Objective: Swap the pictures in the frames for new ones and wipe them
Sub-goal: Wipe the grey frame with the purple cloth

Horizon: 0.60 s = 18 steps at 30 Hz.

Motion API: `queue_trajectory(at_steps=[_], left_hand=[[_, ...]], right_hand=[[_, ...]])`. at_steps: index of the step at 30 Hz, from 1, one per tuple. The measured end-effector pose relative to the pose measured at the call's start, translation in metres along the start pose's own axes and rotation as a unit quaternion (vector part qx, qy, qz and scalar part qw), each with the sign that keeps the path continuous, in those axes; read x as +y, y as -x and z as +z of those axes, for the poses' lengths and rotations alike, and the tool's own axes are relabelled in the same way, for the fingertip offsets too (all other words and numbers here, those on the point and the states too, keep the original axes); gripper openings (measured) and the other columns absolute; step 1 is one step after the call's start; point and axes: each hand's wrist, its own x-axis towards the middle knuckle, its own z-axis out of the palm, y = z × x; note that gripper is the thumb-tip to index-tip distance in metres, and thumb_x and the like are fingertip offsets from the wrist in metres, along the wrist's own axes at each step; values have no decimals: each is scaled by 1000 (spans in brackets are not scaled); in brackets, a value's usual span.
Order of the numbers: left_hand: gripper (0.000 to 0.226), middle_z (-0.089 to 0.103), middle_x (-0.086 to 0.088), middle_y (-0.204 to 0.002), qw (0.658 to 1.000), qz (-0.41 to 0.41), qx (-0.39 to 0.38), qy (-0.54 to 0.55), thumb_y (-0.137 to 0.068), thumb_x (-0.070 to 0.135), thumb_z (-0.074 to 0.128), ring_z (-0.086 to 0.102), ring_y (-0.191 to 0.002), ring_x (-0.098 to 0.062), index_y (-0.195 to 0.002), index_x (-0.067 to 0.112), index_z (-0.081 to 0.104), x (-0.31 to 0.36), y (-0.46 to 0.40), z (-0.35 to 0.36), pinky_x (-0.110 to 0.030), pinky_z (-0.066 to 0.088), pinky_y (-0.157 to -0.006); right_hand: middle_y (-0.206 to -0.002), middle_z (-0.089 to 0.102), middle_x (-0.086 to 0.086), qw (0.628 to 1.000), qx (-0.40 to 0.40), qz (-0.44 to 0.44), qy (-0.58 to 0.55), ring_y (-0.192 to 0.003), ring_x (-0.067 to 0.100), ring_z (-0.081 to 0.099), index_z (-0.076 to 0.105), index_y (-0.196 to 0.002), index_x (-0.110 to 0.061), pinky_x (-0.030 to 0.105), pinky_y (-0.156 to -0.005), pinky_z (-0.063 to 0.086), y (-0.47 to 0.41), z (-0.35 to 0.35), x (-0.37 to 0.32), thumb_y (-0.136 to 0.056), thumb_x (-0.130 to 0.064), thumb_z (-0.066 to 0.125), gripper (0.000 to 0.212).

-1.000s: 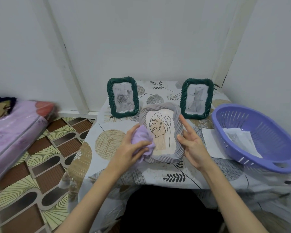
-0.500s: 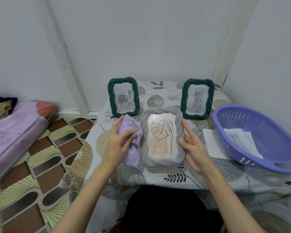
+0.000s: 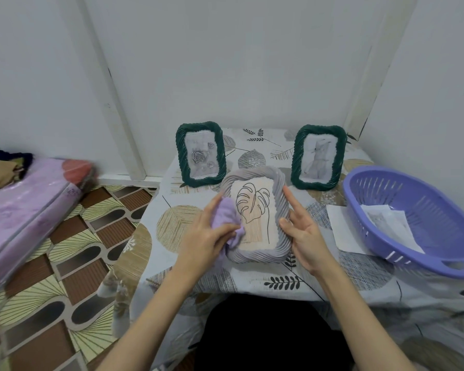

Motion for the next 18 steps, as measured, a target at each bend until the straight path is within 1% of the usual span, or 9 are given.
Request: queue_trajectory(at_steps=[2,5,8,10,12,13,15,16,18], left_hand=[[40,37,-19,-144,1000,0,-5,-9,-88,50,42,51,-115,-38,-90,24,73,0,5,5,-40,47,-89],[42,39,-20,-142,1000,7,-1,-14,-89,51,41,53,-112,-39,-90,23,73,1,12,9,-42,47,-89],[38,38,-23,-142,998,-43,36,5,-88,46,44,50,-117,-43,-93,21,72,-1,4,6,-44,43,-94],[37,36,-22,-144,996,-64,54,12,-89,45,44,47,-120,-42,-94,21,72,-3,-4,4,-43,41,-96],[33,35,-18,-145,997,-64,52,13,-88,42,45,46,-122,-38,-95,23,72,-4,-6,4,-38,39,-96],[33,35,-17,-146,997,-65,48,16,-88,42,46,46,-122,-36,-94,23,72,-4,-5,5,-36,39,-95],[33,36,-17,-145,997,-66,42,26,-87,42,47,46,-122,-35,-93,22,72,-3,1,9,-37,41,-95],[32,36,-17,-145,997,-63,39,32,-86,42,47,46,-122,-35,-92,22,72,-1,5,10,-38,42,-95],[31,35,-15,-146,997,-60,36,41,-86,41,48,44,-123,-32,-93,23,72,0,13,14,-37,39,-96]], right_hand=[[-141,46,-6,1000,17,-12,-3,-126,5,47,41,-136,-29,22,-100,43,-2,-1,-3,-82,-1,57,64],[-131,51,-19,1000,11,-13,-4,-119,-3,50,37,-138,-27,15,-92,46,-5,-3,-5,-82,5,53,66],[-124,57,-22,1000,-3,-2,-10,-120,-2,50,37,-138,-25,15,-89,47,-3,1,-7,-71,-7,63,74],[-123,58,-21,1000,-7,-3,-20,-119,-1,51,36,-139,-24,15,-87,47,-2,3,-6,-72,-5,61,74],[-127,56,-16,1000,3,-10,-29,-118,0,53,38,-137,-25,16,-87,48,-2,3,-6,-75,-1,58,70],[-132,53,-12,999,9,-14,-31,-119,2,52,41,-136,-27,17,-89,48,-2,2,-5,-73,-5,63,70],[-139,48,-6,999,12,-18,-31,-125,7,48,49,-131,-32,23,-96,47,-3,1,-6,-64,-20,76,74],[-141,47,-6,999,12,-17,-29,-128,9,46,51,-129,-34,25,-99,45,-3,0,-7,-60,-27,81,76],[-140,48,-10,999,9,-11,-33,-130,8,43,52,-129,-35,24,-100,44,-3,0,-7,-54,-33,86,82]])
